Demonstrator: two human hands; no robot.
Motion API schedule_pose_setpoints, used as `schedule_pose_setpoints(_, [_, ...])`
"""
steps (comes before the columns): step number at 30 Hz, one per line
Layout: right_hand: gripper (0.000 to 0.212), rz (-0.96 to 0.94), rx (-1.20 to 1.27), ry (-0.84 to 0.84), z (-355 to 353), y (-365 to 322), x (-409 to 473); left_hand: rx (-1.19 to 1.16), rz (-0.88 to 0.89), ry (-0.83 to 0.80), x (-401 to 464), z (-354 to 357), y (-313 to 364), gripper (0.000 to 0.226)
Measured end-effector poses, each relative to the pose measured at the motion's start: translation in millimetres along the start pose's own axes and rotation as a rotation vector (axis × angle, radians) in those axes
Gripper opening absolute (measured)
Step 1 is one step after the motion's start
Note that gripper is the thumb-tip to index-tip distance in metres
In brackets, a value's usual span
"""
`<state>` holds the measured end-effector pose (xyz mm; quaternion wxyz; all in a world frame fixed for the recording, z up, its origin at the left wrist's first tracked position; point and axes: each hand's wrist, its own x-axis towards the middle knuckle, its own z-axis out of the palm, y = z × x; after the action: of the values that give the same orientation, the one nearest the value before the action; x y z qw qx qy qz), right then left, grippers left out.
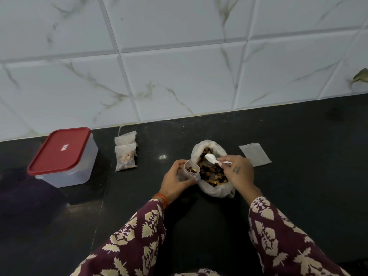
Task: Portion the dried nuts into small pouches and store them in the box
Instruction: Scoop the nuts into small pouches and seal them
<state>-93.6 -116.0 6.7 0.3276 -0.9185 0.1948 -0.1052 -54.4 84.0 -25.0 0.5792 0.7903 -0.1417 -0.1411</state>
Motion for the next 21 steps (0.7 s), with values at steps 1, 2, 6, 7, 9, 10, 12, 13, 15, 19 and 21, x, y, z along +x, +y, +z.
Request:
schedule_pose_setpoints(1, [0.023,-0.030,-0.089,-0.035,4,-3,0,0.040,0.010,-0.009,0,0,0,0.059])
schedule_pose_setpoints(2, [0.025,-0.076,-0.165,-0.077,8,-5,-1,0.076,0.022,-0.013,1,1,-1,0.057])
schedule_pose_setpoints(6, [0.030,-0.221,-0.350,-0.181,14,-10,-3,0.166,0.061,-0.015,2,3,-2,0.057])
schedule_pose_setpoints(7, [0.031,-0.244,-0.386,-0.187,10,-10,-3,0.193,0.063,-0.018,2,4,-3,0.057])
schedule_pose_setpoints(9, [0.030,-0.274,-0.442,-0.183,2,-6,-3,0.262,0.059,-0.022,3,5,-5,0.059])
schedule_pose_setpoints(10, [0.030,-0.279,-0.455,-0.172,-3,-5,-3,0.295,0.057,-0.019,4,6,-5,0.062])
schedule_pose_setpoints(12, [0.028,-0.266,-0.457,-0.140,-11,-1,-2,0.325,0.045,-0.003,4,9,-6,0.069])
schedule_pose_setpoints(13, [0.027,-0.251,-0.445,-0.113,-14,1,-1,0.328,0.035,0.002,5,11,-6,0.073])
schedule_pose_setpoints(15, [0.026,-0.211,-0.416,-0.039,-18,4,-1,0.336,0.020,0.007,5,13,-5,0.080])
schedule_pose_setpoints(19, [0.025,-0.130,-0.436,-0.034,-15,3,-8,0.370,0.041,0.005,6,14,-6,0.078])
schedule_pose_setpoints(21, [0.027,-0.128,-0.468,-0.084,-11,-1,-10,0.349,0.056,0.007,4,14,-7,0.074])
